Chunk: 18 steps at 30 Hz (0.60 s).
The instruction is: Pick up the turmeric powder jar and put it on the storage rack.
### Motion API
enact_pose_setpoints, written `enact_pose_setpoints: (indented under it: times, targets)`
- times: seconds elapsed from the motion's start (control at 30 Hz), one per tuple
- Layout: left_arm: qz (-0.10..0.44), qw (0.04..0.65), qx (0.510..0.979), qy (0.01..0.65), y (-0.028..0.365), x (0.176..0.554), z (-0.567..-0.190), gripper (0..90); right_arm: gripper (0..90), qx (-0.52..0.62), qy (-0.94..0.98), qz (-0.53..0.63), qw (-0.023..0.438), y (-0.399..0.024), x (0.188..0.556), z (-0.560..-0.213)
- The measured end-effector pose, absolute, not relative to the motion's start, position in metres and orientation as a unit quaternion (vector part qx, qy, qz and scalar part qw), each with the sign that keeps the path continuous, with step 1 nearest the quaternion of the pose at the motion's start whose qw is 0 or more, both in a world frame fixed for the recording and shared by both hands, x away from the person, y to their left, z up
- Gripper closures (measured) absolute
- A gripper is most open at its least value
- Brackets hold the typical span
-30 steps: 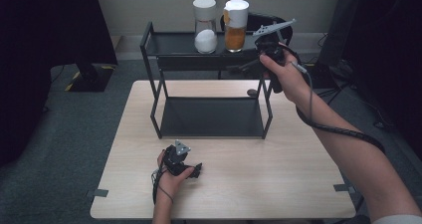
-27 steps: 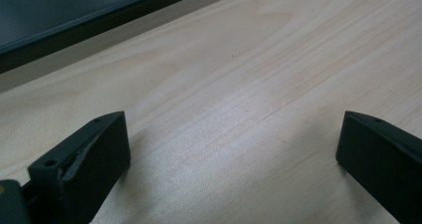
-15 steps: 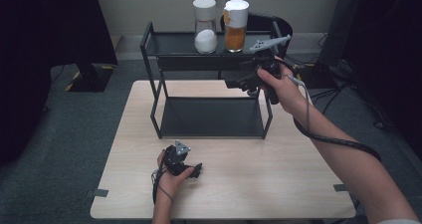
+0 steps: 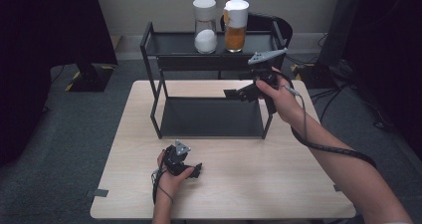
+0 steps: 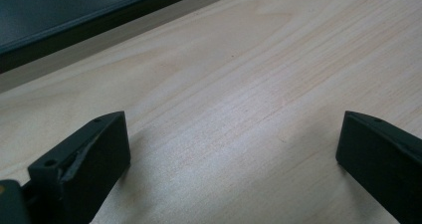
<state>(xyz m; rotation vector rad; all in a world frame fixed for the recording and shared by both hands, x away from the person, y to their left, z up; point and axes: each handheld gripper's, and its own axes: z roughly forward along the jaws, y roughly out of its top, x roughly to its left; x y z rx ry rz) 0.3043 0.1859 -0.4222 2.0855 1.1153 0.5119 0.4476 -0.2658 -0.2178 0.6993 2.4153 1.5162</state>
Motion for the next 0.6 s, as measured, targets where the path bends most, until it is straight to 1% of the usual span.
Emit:
enact_pose_setpoints:
  times: [0.6]
  targets:
    - [0.198,0.353,0.806,0.431,0.186,0.304,-0.422,0.0,1.6,0.234,0.825,0.507,0.092,-0.267,0.438,-0.249]
